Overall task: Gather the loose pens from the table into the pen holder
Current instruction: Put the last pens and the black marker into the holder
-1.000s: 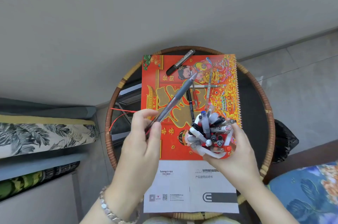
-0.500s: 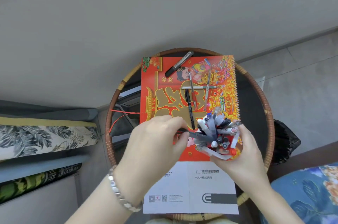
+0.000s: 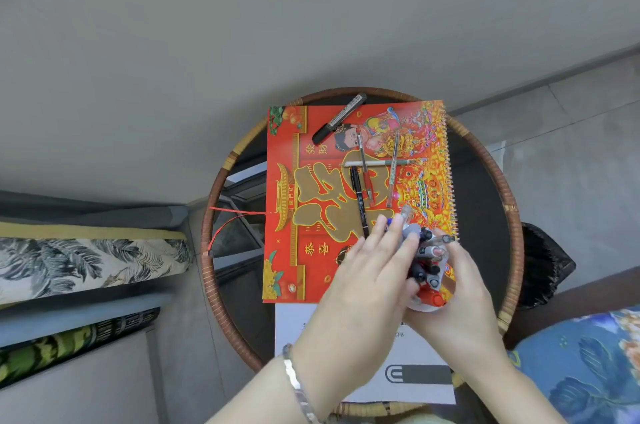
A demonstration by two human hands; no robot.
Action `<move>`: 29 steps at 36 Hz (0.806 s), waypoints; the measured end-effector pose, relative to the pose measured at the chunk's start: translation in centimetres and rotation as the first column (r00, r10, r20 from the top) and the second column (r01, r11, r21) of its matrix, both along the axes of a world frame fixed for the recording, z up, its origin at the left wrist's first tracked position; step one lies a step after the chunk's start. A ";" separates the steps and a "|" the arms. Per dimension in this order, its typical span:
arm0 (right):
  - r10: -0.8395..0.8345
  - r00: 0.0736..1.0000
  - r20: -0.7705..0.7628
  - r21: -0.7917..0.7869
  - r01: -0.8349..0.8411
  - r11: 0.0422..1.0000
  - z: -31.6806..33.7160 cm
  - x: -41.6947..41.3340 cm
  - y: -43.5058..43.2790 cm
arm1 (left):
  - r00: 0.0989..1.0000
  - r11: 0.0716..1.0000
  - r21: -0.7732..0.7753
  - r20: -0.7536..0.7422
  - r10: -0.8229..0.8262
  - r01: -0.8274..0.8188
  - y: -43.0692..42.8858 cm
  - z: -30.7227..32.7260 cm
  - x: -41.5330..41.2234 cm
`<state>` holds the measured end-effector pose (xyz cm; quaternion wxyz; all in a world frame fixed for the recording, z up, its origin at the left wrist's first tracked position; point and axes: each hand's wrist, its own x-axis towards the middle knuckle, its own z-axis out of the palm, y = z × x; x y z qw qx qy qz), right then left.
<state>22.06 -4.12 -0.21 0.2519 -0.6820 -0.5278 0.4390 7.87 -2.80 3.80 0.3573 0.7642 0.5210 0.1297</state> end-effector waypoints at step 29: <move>0.608 0.793 0.049 -0.330 -0.561 0.759 -2.8 -2.1 9.6 | 0.782 0.801 -0.415 0.271 0.561 -0.431 2.4 -4.9 -6.7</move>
